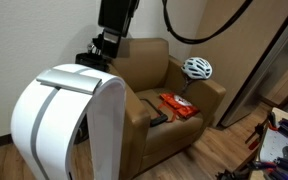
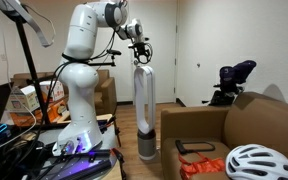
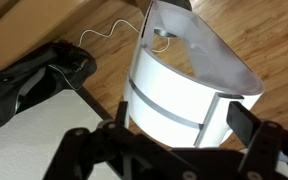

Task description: Place the remote control on the armrest of the chair

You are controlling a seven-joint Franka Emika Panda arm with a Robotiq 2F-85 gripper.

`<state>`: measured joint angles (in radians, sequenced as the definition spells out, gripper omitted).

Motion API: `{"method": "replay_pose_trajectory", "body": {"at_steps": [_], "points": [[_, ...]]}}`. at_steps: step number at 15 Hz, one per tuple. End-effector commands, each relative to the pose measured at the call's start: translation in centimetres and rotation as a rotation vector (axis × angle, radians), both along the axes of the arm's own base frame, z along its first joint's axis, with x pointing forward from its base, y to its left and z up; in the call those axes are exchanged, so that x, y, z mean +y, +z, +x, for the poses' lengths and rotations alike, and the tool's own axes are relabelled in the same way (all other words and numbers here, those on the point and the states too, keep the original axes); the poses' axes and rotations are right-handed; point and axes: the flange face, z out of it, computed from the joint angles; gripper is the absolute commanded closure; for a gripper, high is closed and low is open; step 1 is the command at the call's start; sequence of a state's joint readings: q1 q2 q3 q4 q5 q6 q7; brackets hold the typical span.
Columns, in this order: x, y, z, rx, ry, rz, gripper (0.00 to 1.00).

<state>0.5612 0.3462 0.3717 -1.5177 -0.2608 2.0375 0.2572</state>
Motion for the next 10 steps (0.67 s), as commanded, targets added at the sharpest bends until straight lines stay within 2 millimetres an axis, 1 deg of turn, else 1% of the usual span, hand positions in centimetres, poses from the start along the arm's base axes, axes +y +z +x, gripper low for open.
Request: {"method": "replay_pose_trajectory", "body": {"at_steps": [1,5,9,10], "points": [[3.0,-0.2,-0.6,0.018,0.026,0.004,0.0],[5.7,-1.4,-1.3,0.031,0.057,-0.015,0.0],[7.1,-2.8,-1.0,0.029,0.071,-0.061,0.0],[7.3,-3.3,-0.8,0.032,0.068,-0.076,0.02]]}}
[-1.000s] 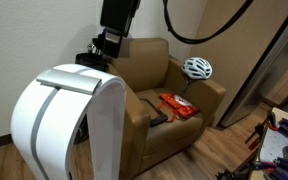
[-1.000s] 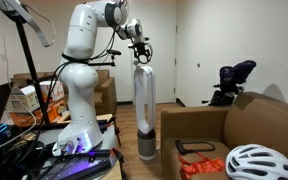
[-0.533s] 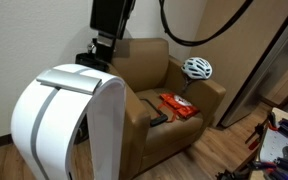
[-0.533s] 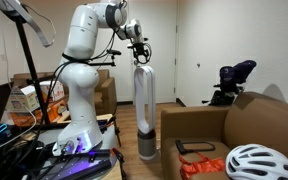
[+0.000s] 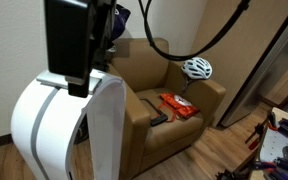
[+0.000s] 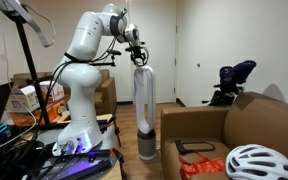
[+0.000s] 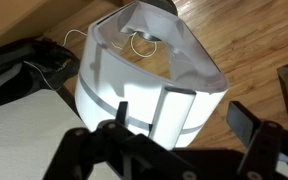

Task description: Place the remote control on the armrest of the chair

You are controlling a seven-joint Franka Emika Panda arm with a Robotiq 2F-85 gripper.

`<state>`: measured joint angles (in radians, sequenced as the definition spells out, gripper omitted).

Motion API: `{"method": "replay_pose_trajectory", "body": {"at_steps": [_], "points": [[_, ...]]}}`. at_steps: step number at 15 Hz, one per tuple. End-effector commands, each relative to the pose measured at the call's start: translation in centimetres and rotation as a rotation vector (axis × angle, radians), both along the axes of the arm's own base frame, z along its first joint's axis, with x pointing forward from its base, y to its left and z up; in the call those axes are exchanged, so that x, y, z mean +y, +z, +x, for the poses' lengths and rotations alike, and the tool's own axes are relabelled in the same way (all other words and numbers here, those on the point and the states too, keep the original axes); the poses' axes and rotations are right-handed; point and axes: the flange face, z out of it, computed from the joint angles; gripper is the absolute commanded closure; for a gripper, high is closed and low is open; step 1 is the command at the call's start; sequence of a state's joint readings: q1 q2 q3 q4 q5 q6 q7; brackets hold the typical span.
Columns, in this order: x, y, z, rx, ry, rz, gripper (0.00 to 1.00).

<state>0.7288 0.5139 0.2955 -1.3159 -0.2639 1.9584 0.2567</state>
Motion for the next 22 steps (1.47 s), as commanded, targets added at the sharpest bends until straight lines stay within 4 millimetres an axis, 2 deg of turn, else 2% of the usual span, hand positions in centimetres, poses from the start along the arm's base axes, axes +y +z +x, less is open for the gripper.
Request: {"method": "replay_pose_trajectory", "body": {"at_steps": [1,3,4,6,15,16,19,22], "points": [[1.0,-0.9,1.0,-0.006,0.008,-0.058,0.01],[1.4,-1.8,1.4,0.006,0.016,-0.075,0.0],[1.6,-2.2,1.5,0.012,0.02,-0.084,0.25],[1.8,-2.7,1.8,0.016,0.025,-0.096,0.26],[2.0,-1.1,2.1,0.015,0.017,-0.081,0.86],[1.8,-0.9,2.2,0.012,0.015,-0.077,0.9],[0.7,0.8,2.6,-0.02,-0.021,-0.074,0.9],[-2.0,4.1,3.8,-0.06,-0.09,-0.049,0.9]]}}
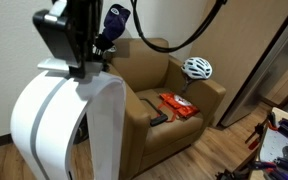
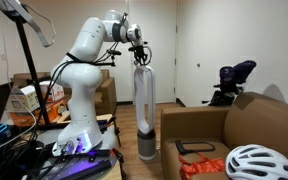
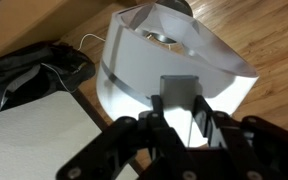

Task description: Place the remote control on the armrest of the chair

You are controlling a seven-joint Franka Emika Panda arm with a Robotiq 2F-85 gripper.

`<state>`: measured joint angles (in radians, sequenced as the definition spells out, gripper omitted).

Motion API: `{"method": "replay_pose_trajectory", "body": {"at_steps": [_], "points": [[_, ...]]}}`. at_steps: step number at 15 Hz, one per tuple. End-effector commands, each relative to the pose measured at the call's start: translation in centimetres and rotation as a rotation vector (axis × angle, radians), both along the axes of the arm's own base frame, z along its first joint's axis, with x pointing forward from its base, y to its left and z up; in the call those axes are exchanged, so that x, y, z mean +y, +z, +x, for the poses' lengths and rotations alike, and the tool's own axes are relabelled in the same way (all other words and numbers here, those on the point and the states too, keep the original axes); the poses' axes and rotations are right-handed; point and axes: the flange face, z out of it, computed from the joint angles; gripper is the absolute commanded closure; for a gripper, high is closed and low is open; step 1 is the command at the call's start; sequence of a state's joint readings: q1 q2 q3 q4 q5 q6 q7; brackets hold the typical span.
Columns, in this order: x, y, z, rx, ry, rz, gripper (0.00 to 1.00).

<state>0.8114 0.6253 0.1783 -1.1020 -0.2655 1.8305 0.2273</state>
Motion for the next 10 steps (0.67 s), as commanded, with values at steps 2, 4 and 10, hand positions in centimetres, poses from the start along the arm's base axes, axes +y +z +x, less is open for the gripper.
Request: {"method": "replay_pose_trajectory", "body": {"at_steps": [2,4,10], "points": [[-4.7,6.2,1.4,-0.076,-0.115,0.035,0.9],[-7.2,8.4,2.3,-0.097,-0.172,0.059,0.9],[-6.5,8.2,3.2,-0.1,-0.149,0.054,0.65]]}}
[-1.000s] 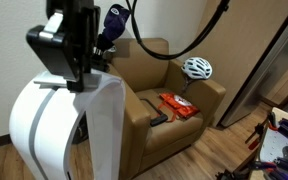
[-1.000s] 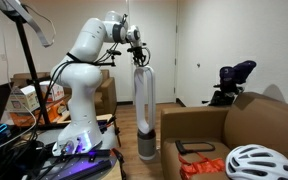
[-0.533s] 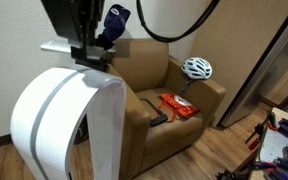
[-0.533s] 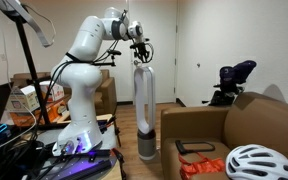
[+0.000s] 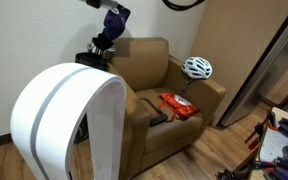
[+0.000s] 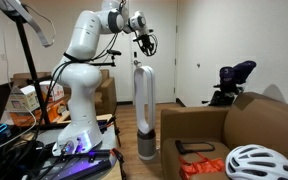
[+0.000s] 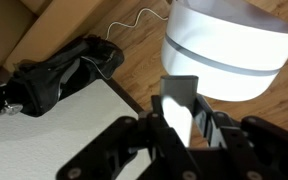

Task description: Place the remote control on the armrest of the chair

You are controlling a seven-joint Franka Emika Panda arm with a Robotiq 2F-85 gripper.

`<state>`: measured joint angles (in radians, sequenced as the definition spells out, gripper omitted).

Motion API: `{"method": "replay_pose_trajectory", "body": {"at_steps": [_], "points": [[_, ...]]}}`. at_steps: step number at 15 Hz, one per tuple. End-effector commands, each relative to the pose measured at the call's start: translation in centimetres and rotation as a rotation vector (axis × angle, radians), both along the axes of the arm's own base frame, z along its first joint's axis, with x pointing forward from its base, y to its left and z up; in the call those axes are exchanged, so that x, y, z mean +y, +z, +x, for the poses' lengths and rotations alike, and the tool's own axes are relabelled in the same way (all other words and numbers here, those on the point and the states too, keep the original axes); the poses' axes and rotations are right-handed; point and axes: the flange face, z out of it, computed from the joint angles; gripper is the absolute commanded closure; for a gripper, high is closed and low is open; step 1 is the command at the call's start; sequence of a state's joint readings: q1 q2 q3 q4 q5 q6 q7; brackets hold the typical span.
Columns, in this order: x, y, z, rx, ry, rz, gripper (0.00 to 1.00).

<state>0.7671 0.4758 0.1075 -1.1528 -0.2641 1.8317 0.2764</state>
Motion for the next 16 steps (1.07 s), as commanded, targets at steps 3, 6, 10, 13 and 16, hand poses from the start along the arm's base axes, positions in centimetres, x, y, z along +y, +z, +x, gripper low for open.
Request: {"method": "replay_pose_trajectory", "body": {"at_steps": [3,6,10,13,16], "points": [[0.4,-0.9,0.2,-0.011,-0.011,-0.022,0.9],[-2.6,-1.9,3.8,0.02,-0.107,0.006,0.9],[-8.5,-4.0,8.9,0.062,-0.266,0.047,0.9],[-12.4,-5.4,11.6,0.077,-0.361,0.088,0.9],[-14.5,-8.6,12.7,0.117,-0.411,0.116,0.9]]}}
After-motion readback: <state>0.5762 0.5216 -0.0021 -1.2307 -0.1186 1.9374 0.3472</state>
